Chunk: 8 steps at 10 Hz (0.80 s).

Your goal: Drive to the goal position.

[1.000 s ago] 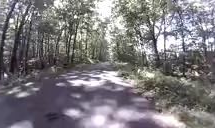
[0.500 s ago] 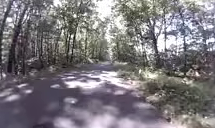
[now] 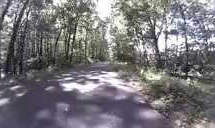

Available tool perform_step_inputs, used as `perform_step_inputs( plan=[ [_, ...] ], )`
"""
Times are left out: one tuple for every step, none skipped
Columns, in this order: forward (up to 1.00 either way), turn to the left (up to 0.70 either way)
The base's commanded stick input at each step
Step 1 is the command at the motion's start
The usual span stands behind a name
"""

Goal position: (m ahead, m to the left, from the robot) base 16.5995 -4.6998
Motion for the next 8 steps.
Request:
perform_step_inputs(
  plan=[
    [0.45,0.00],
    [0.45,0.00],
    [0.45,0.00],
    [0.45,0.00],
    [0.45,0.00],
    [0.45,0.00],
    [0.45,0.00],
    [0.45,0.00]
  ],
)
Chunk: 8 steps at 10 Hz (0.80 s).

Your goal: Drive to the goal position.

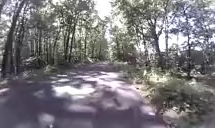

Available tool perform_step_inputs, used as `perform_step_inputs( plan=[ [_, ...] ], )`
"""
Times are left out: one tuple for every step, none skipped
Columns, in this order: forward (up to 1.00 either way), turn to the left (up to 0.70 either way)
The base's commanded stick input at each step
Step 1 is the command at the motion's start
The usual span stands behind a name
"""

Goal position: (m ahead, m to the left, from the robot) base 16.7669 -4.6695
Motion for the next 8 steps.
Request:
perform_step_inputs(
  plan=[
    [0.45,0.00],
    [0.45,0.00],
    [0.45,0.00],
    [0.45,0.00],
    [0.45,0.00],
    [0.45,0.00],
    [0.45,0.00],
    [0.45,0.00]
  ],
)
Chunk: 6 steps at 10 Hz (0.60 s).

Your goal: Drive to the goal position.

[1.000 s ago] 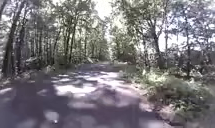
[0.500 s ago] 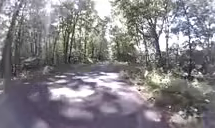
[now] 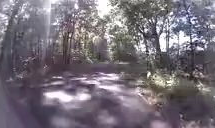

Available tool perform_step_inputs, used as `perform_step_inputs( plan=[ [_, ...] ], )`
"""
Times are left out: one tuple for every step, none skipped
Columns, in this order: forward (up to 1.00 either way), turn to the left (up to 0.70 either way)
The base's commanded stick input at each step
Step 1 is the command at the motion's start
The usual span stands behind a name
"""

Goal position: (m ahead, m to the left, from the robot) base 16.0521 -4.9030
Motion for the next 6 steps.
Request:
perform_step_inputs(
  plan=[
    [0.45,0.00],
    [0.45,0.00],
    [0.45,0.00],
    [0.45,0.00],
    [0.45,0.00],
    [0.45,0.00]
  ],
)
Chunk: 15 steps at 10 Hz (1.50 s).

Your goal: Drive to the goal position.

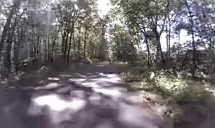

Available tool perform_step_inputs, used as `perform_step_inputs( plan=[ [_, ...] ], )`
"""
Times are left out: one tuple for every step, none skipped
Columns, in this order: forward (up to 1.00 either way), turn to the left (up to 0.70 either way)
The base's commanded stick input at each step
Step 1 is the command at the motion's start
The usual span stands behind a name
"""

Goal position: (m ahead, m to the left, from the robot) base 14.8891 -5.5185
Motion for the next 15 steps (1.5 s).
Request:
perform_step_inputs(
  plan=[
    [0.45,0.00],
    [0.45,0.00],
    [0.45,0.00],
    [0.45,0.00],
    [0.45,0.23],
    [0.45,0.27],
    [0.45,0.27],
    [0.45,0.27],
    [0.45,0.15],
    [0.45,0.00],
    [0.45,0.00],
    [0.45,0.00],
    [0.45,0.00],
    [0.45,0.00],
    [0.45,0.00]
  ],
)
